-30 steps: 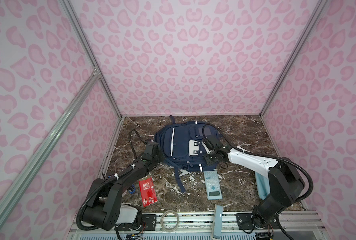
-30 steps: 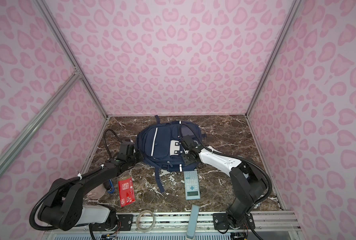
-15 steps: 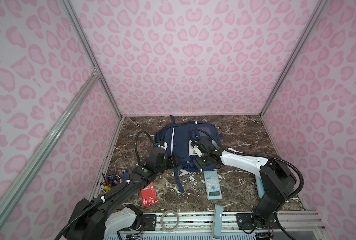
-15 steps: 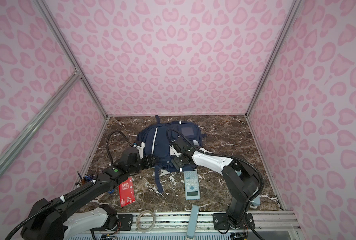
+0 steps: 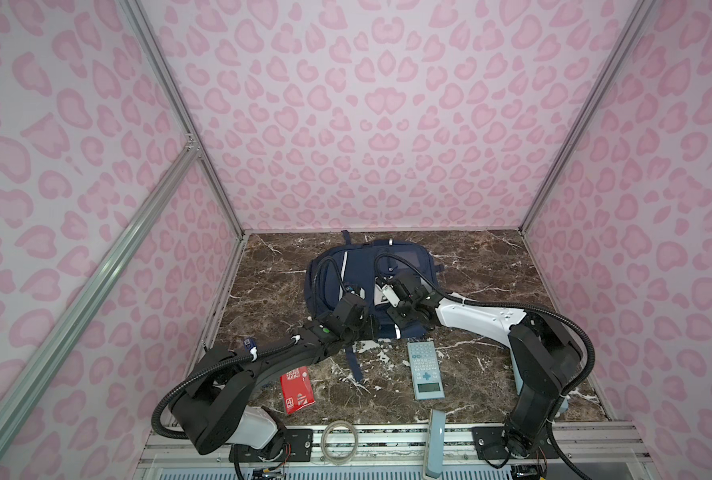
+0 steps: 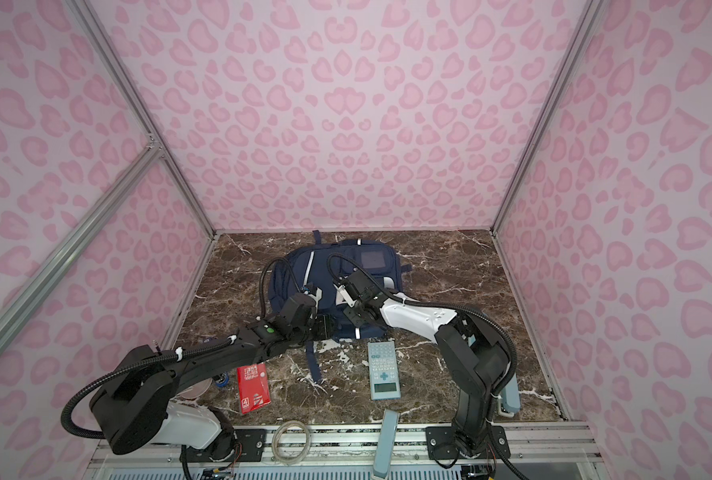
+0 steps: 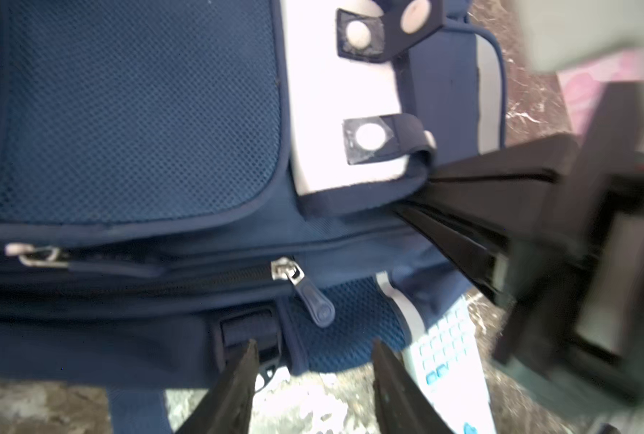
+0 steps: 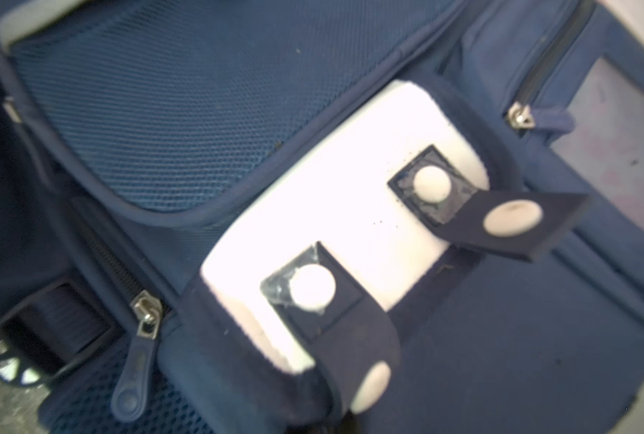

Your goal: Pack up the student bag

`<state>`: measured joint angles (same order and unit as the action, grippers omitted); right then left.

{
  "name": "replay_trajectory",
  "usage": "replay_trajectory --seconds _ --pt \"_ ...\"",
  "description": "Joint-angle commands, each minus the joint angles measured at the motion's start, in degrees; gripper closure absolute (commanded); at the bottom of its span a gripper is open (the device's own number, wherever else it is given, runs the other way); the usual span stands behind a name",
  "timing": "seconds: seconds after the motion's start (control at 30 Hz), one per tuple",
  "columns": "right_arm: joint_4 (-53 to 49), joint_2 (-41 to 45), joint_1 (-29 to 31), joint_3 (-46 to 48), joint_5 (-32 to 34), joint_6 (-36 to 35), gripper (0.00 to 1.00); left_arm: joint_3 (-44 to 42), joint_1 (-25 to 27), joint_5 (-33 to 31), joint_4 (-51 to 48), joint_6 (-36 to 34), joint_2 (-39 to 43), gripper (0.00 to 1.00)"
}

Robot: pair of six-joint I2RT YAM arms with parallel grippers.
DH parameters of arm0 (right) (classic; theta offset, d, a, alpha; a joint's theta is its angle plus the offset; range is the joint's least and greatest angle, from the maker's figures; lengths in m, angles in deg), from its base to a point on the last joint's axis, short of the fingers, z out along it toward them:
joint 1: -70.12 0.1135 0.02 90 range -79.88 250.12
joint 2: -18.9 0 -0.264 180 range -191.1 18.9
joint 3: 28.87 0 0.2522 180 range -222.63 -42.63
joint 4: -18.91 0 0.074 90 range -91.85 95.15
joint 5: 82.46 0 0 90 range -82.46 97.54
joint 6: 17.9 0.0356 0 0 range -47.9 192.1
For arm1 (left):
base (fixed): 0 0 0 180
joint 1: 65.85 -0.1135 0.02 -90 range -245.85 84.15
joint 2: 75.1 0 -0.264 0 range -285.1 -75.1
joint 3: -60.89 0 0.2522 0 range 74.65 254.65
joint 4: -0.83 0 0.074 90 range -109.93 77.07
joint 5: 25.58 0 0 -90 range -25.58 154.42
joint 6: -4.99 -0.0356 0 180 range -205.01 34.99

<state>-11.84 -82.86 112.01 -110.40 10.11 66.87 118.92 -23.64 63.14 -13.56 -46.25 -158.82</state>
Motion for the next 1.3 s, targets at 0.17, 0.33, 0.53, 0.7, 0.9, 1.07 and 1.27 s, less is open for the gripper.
replay_trajectory --seconds 0.17,0.33,0.53,0.7,0.9,1.07,1.27 --pt "4.1 4.1 -0.9 2.2 -3.5 1.1 1.0 5.6 1.7 -7.3 -1.9 -1.8 -5.1 0.41" --pt "5.3 5.1 -1.8 2.6 -6.4 2.8 1.0 8.9 4.0 -14.3 -7.1 -1.5 -8.8 0.5" --pt "6.4 5.2 -2.5 3.3 -8.5 4.1 1.0 13.0 5.0 -16.1 -9.9 0.2 -14.1 0.8" --pt "7.4 4.9 -3.2 4.0 -10.2 5.1 1.0 14.6 5.0 -16.0 -11.3 0.2 -16.4 0.65" --pt "7.2 4.9 -3.4 5.0 -7.0 5.5 1.0 16.3 4.8 -14.8 -12.4 -0.7 -16.6 0.97" --pt "5.7 3.7 -4.3 4.4 -2.1 7.0 1.0 14.9 1.9 -11.8 -13.4 -1.9 -12.3 0.97" --pt "6.4 5.2 -5.9 6.1 -1.8 8.3 1.0 11.9 -3.5 -10.7 -16.4 -3.7 -9.5 0.97"
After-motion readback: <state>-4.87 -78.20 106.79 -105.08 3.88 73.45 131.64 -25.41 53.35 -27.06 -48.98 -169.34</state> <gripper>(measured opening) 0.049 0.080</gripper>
